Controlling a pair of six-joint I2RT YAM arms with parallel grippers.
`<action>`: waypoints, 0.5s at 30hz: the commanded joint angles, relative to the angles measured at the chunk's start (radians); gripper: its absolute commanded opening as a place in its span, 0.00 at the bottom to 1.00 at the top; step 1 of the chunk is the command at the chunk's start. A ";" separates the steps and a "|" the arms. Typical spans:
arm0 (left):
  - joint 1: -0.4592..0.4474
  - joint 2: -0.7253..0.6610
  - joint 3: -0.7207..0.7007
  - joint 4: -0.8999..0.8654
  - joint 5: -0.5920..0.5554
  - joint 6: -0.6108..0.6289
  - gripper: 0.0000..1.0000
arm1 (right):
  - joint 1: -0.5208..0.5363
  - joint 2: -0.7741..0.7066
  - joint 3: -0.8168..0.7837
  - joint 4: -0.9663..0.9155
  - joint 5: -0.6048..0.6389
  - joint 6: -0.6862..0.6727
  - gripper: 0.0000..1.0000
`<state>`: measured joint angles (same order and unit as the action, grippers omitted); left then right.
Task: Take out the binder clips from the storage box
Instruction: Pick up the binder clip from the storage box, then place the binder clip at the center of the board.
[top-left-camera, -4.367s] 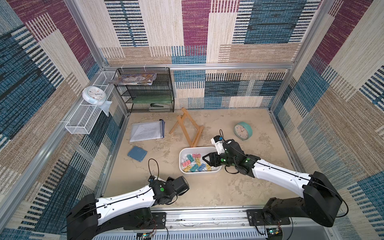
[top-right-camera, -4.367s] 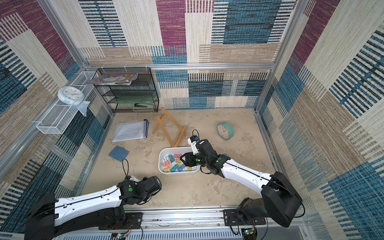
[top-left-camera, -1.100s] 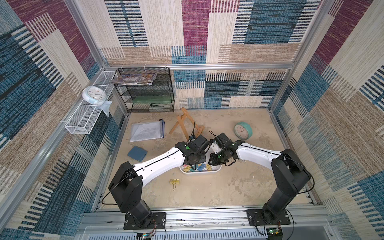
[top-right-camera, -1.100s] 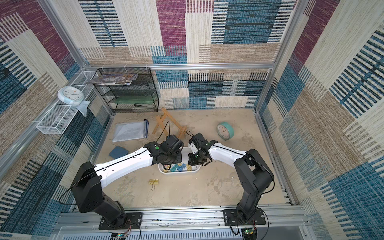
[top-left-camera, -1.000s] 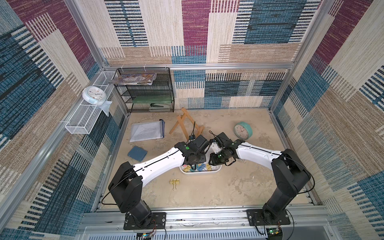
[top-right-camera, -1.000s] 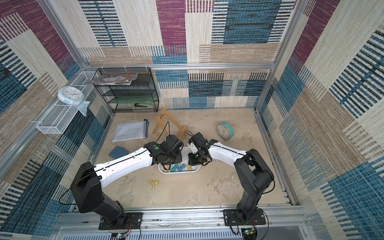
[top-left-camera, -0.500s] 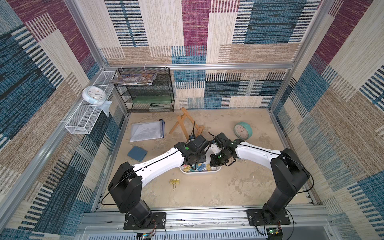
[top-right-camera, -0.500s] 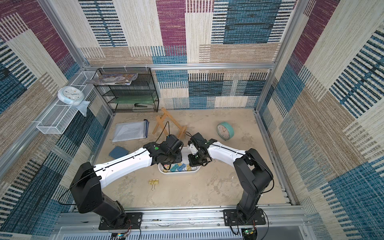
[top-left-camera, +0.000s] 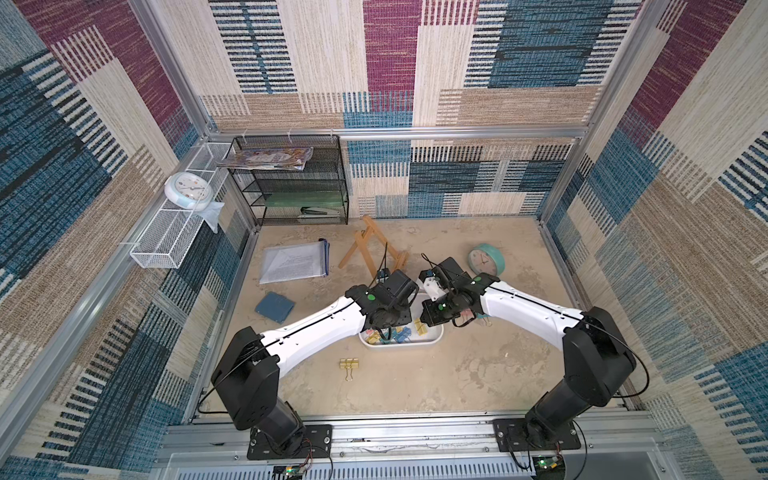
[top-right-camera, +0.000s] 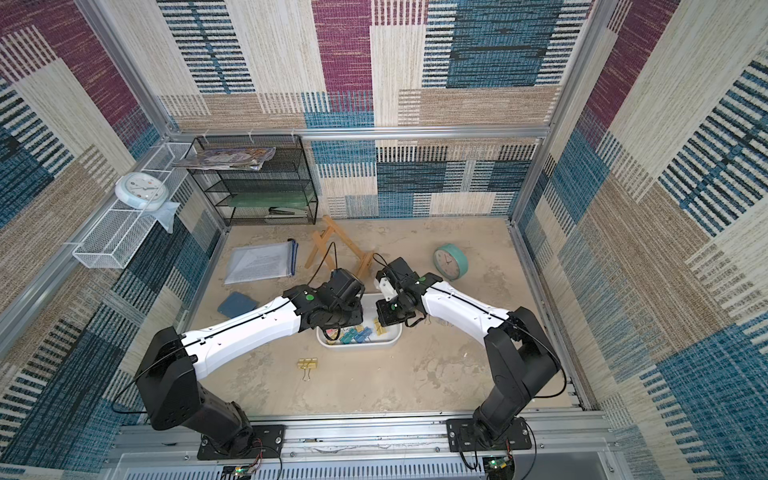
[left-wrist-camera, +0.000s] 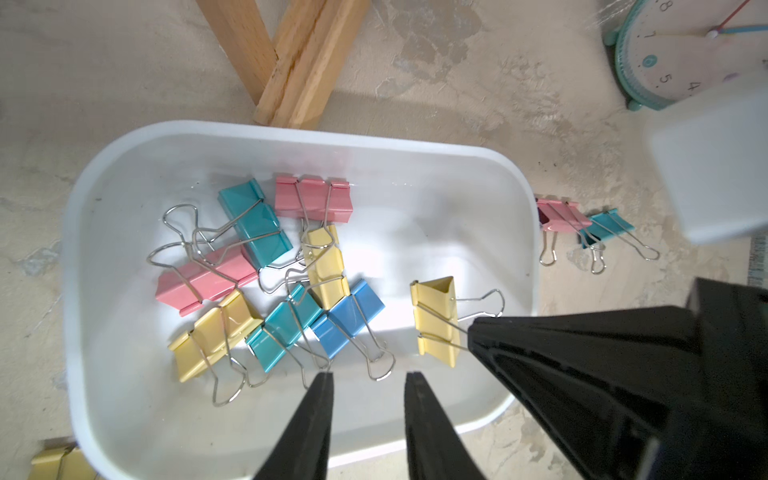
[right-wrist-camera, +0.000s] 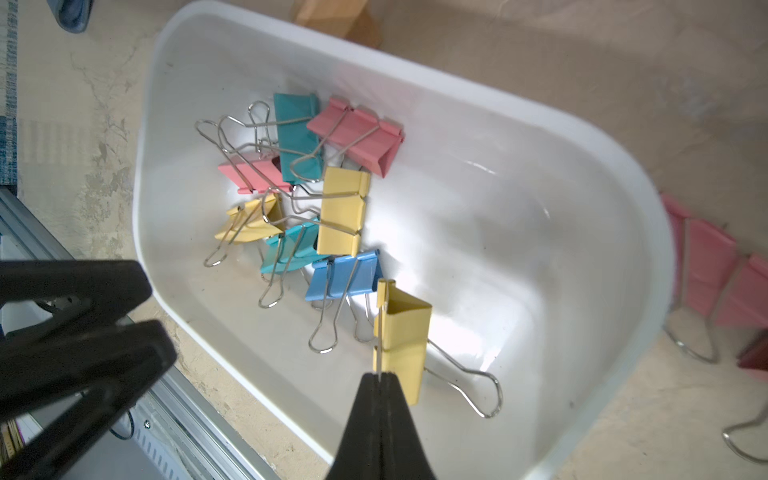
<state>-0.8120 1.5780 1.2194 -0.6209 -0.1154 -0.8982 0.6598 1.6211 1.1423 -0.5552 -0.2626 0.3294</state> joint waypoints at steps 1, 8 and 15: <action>0.002 -0.014 -0.004 0.020 -0.006 0.005 0.34 | 0.001 -0.029 0.006 -0.016 0.057 0.021 0.02; 0.002 -0.051 -0.049 0.124 0.067 0.017 0.44 | 0.000 -0.252 -0.073 0.044 0.217 0.165 0.00; -0.026 -0.023 -0.028 0.171 0.135 0.044 0.52 | -0.112 -0.644 -0.423 0.194 0.337 0.523 0.00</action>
<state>-0.8246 1.5417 1.1763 -0.4900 -0.0227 -0.8825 0.5953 1.0744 0.8093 -0.4271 0.0067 0.6533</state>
